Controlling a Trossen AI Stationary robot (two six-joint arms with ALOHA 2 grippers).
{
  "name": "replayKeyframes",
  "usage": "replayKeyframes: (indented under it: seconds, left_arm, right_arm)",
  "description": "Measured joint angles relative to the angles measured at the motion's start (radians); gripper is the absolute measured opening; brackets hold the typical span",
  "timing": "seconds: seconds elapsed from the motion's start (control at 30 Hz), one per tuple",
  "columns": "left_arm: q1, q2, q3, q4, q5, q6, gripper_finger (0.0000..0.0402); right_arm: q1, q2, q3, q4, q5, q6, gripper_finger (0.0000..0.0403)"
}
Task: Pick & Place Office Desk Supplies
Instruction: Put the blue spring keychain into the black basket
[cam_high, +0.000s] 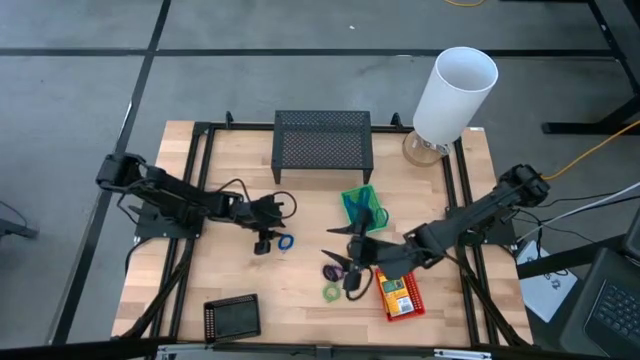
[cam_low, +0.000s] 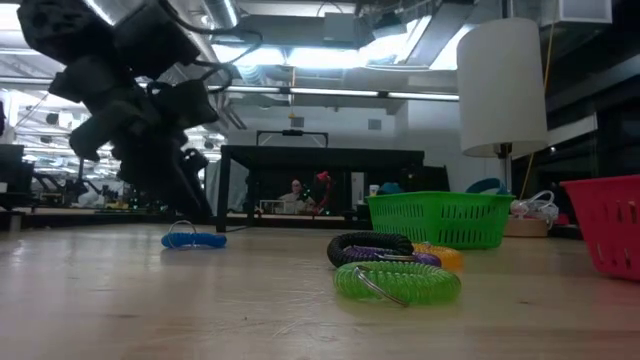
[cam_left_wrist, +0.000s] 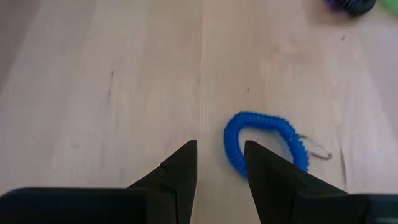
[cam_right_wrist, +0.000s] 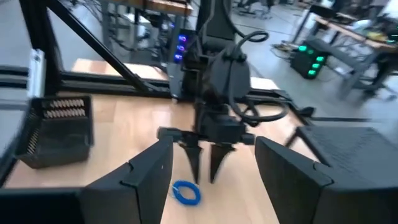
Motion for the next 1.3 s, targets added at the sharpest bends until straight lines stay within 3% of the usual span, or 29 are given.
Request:
replayKeyframes:
  seconds: [0.37, 0.63, 0.73, 0.87, 0.97, 1.1, 1.3]
  left_arm:
    - [-0.009, 0.173, 0.121, -0.015, 0.101, -0.005, 0.0129]
    - [0.006, 0.326, 0.180, -0.051, 0.081, 0.052, 0.0127]
    - [-0.003, 0.339, 0.192, -0.070, 0.013, 0.071, 0.0104]
    - [-0.026, 0.318, 0.193, -0.082, -0.035, 0.078, 0.0042]
    - [-0.049, 0.281, 0.192, -0.086, -0.075, 0.055, 0.0011]
    - [-0.073, 0.212, 0.181, -0.094, -0.096, 0.050, 0.0015]
    - [-0.106, 0.099, 0.132, -0.112, -0.146, 0.029, 0.0009]
  right_arm:
    - [0.067, -0.006, 0.000, -0.142, 0.199, 0.137, 0.0229]
    - [0.081, -0.006, 0.000, -0.142, 0.279, 0.184, 0.0229]
    - [0.080, -0.006, 0.000, -0.139, 0.346, 0.162, 0.0229]
    - [0.080, -0.006, 0.000, -0.131, 0.558, 0.093, 0.0229]
    - [0.080, -0.006, -0.001, -0.096, 0.627, 0.105, 0.0229]
    - [0.083, -0.006, -0.001, -0.061, 0.506, 0.255, 0.0229]
    - [0.069, -0.005, -0.001, -0.069, 0.200, 0.150, 0.0229]
